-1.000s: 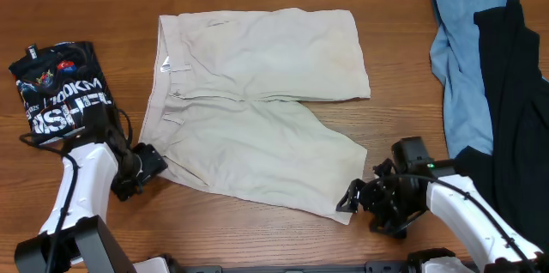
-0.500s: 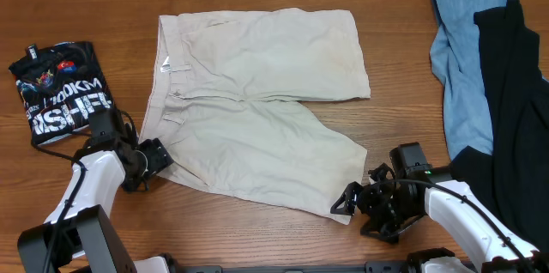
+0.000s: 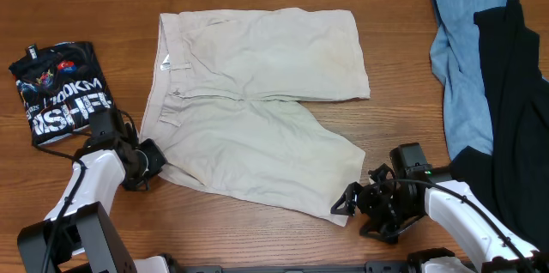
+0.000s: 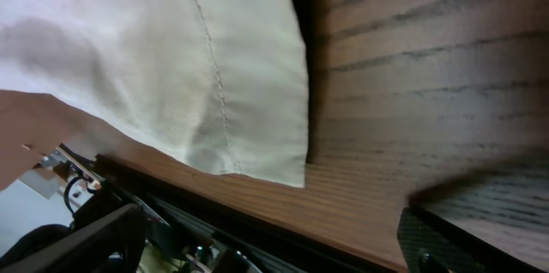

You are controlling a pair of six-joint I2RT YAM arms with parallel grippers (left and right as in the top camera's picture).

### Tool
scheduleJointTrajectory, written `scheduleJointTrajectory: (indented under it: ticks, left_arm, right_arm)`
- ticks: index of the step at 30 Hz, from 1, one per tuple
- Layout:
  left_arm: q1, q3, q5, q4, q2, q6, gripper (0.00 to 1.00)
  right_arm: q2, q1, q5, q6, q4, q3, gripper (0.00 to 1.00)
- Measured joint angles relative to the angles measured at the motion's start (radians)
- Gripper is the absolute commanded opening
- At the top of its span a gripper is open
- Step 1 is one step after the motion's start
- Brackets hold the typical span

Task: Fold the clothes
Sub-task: 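Move both grippers down toward the shorts' bottom hems, then grasp the left and right leg hems with the left and right grippers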

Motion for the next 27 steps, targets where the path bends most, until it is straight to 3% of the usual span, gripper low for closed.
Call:
scheduleJointTrajectory:
  ticks: [17,22,27]
  left_arm:
    - [0.0,0.011,0.002,-0.248,-0.002,0.0,0.05]
    - [0.0,0.011,-0.013,-0.264,-0.002,0.0,0.05]
    - [0.0,0.011,-0.016,-0.264,-0.002,0.0,0.06]
  right_arm:
    - [0.0,0.0,-0.003,-0.009,0.023,-0.001,0.92]
    - [0.0,0.0,0.024,0.014,0.03,-0.001,0.78]
    - [0.0,0.0,0.084,0.067,-0.001,-0.001,0.74]
